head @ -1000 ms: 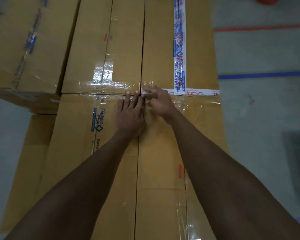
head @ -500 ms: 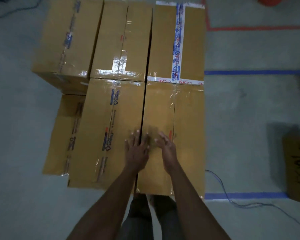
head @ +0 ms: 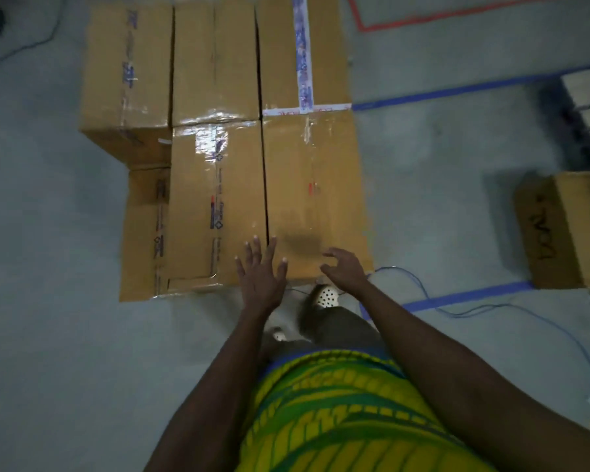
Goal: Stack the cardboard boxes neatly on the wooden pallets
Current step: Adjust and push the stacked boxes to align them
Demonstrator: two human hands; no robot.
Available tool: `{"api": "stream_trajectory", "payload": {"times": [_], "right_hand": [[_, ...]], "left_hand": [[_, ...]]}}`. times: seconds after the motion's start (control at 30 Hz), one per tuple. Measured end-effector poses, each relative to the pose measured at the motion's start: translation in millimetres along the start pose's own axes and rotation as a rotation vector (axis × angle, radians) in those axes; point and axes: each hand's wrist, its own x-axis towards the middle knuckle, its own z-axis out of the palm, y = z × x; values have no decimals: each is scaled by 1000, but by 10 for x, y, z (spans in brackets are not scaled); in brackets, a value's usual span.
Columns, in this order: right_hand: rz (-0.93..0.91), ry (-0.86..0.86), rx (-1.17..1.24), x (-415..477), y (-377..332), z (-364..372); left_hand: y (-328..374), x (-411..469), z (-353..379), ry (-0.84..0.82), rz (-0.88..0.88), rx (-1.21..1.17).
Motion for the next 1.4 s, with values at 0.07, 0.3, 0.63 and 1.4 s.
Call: {"api": "stream_trajectory", "payload": {"times": [0.07,0.3,0.63,1.4], "right_hand": [[-14,55,6,-169,45,-97],[97,345,165,-962,451,-145],[313,688,317,-1922,1720,-526],[634,992,608,-2474,4881,-3069]], "left_hand": [[25,-61,-16,11,58,-4],[388,-373,121,3,384,89],[1861,-765,812,-242,773,204],[6188,-1371,3102,-405,1094,104]]}}
